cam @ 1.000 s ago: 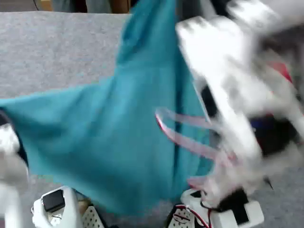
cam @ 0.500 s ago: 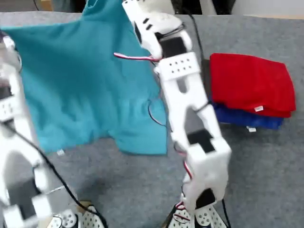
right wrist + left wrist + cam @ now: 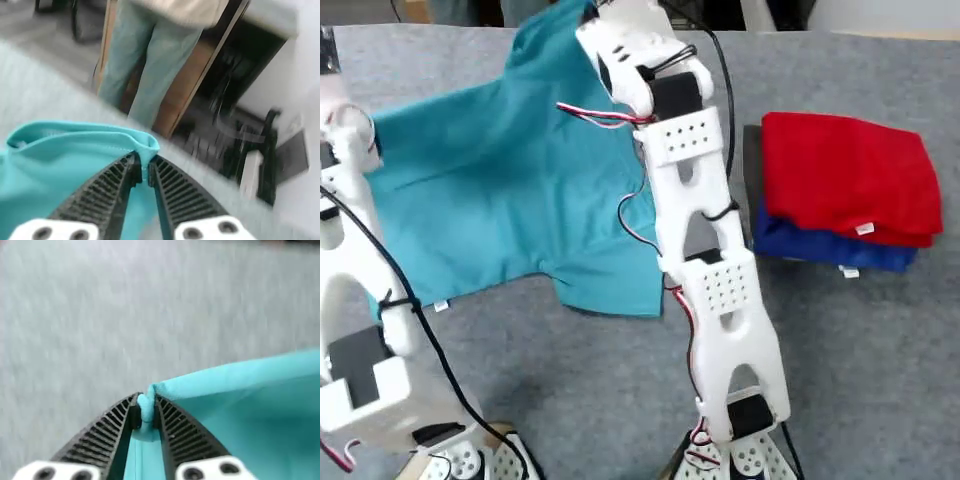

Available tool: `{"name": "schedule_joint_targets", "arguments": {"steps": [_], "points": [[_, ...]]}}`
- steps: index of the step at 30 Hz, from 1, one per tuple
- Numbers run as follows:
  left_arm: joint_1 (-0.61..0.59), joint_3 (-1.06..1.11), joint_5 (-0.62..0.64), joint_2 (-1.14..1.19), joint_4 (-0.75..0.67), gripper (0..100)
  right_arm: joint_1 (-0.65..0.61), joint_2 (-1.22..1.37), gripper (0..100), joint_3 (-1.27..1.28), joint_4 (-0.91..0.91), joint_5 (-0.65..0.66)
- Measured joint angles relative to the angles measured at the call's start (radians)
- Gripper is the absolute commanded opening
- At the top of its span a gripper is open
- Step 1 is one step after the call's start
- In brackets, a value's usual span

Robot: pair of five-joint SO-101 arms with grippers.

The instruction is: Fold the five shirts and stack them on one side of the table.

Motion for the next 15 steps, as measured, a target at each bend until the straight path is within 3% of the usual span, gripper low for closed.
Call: {"name": "schedule_joint_targets", "arguments": {"steps": [6, 10, 15], "points": [[-0.003, 0.213, -0.146, -0.120, 0.204, 3, -0.040, 0.029, 1.4, -0.043, 0.466, 0.127], [-0.034, 0.413, -0.216, -0.176, 0.206, 3, -0.032, 0.029, 1.4, -0.043, 0.516, 0.144], [-0.133, 0.529, -0.238, -0.183, 0.107, 3, -0.054, 0.017, 1.4, 0.044, 0.519, 0.160]]}}
